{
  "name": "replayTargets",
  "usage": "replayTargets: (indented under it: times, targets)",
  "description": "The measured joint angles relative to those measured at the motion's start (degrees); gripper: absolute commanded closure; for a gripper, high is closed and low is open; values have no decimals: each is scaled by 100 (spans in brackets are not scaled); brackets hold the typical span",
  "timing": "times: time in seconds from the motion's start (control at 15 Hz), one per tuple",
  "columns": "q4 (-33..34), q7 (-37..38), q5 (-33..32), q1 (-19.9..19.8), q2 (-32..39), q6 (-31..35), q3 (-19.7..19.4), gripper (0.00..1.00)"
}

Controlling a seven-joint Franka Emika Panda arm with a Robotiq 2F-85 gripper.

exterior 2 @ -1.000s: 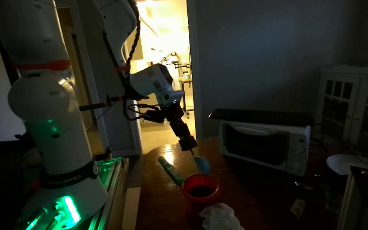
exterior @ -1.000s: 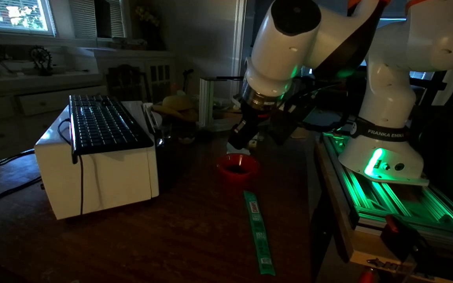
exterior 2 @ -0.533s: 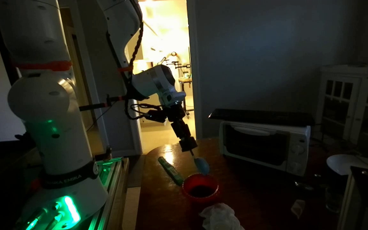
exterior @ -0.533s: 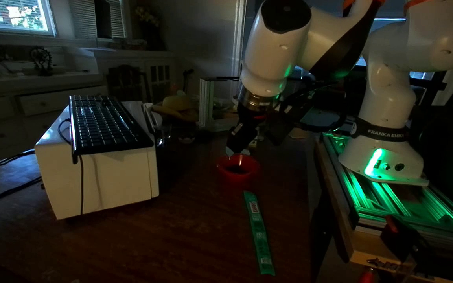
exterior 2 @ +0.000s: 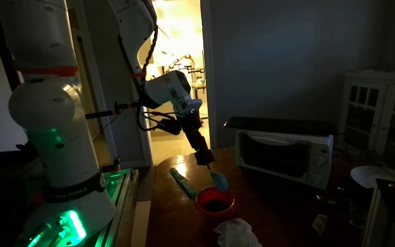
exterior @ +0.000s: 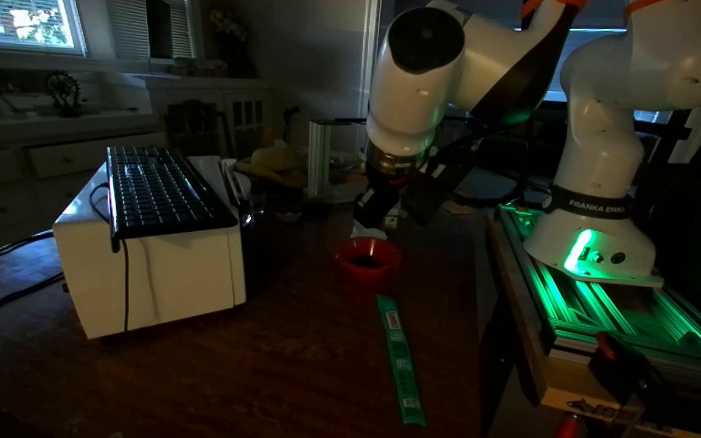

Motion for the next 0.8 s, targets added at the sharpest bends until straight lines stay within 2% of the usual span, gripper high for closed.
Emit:
replayTargets:
  times: [0.27, 0.8]
  targets:
    - [91, 51, -152, 33, 55, -671, 4, 78]
    - [163, 57, -163, 85, 70, -603, 81, 78]
